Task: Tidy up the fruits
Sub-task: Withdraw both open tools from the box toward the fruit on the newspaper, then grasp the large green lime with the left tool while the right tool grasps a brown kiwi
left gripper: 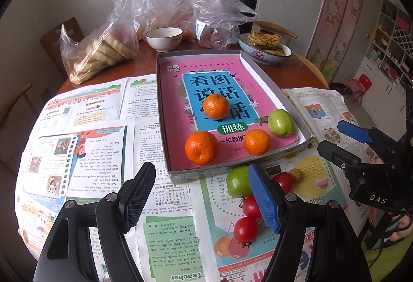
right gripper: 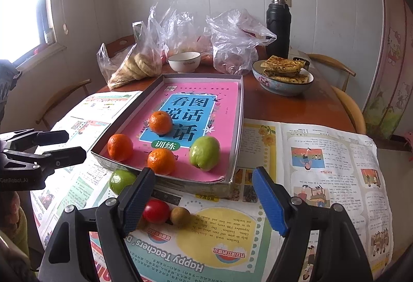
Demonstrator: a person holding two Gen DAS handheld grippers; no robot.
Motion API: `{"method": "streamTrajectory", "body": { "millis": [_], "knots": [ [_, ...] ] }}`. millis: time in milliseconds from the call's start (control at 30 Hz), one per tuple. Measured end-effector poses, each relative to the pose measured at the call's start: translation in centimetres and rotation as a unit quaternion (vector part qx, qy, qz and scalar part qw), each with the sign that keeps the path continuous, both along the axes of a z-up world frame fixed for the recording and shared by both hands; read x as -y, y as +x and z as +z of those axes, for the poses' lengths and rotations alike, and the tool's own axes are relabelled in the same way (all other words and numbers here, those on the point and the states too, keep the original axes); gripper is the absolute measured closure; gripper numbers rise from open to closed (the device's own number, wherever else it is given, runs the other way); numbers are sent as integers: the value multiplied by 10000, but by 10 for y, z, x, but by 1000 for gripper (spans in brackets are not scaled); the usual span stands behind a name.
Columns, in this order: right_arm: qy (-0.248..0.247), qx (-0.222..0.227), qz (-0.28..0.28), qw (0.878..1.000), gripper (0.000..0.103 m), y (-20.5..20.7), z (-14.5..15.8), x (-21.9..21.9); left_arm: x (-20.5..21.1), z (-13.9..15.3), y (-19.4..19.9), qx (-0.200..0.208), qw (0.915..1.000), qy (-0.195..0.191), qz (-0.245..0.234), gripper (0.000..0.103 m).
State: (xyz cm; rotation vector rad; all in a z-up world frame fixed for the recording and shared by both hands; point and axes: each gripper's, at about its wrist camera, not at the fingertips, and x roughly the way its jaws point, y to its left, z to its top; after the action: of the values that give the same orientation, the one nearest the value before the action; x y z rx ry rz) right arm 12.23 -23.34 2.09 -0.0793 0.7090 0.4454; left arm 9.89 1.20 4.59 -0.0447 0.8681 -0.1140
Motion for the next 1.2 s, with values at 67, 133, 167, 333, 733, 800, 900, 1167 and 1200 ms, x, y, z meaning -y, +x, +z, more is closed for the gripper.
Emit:
{"method": "streamTrajectory", "body": {
  "millis": [67, 133, 167, 333, 733, 800, 900, 1167, 1200],
  "knots": [
    [-15, -16, 20, 10000, 26, -2, -1, 0, 1, -1, 0, -30, 10000, -5, -20, 27],
    [-34, -34, 39, 10000, 26, -3, -3, 0, 2, -3, -1, -54, 10000, -6, -43, 27],
    [-49, -52, 51, 10000, 26, -4, -5, 0, 3, -4, -2, -67, 10000, 0, -50, 27],
    [-131, -128, 90, 9998, 26, -9, -13, 2, 7, -7, -2, -131, 9999, 16, -102, 27],
    [-385, -315, 201, 9986, 26, -16, -35, 3, 16, -16, -1, -272, 9994, 36, -193, 27],
    [-431, -306, 225, 9983, 26, -16, -36, 3, 18, -18, 0, -294, 9993, 37, -217, 27],
    [-558, -307, 314, 9975, 26, -17, -41, -1, 21, -22, 2, -346, 9991, 36, -255, 27],
    [-907, -347, 584, 9936, 35, -15, -59, -14, 29, -34, 10, -514, 9982, 9, -322, 27],
    [-924, -349, 598, 9933, 38, -14, -60, -15, 30, -35, 11, -533, 9981, 6, -322, 27]
  ]
}}
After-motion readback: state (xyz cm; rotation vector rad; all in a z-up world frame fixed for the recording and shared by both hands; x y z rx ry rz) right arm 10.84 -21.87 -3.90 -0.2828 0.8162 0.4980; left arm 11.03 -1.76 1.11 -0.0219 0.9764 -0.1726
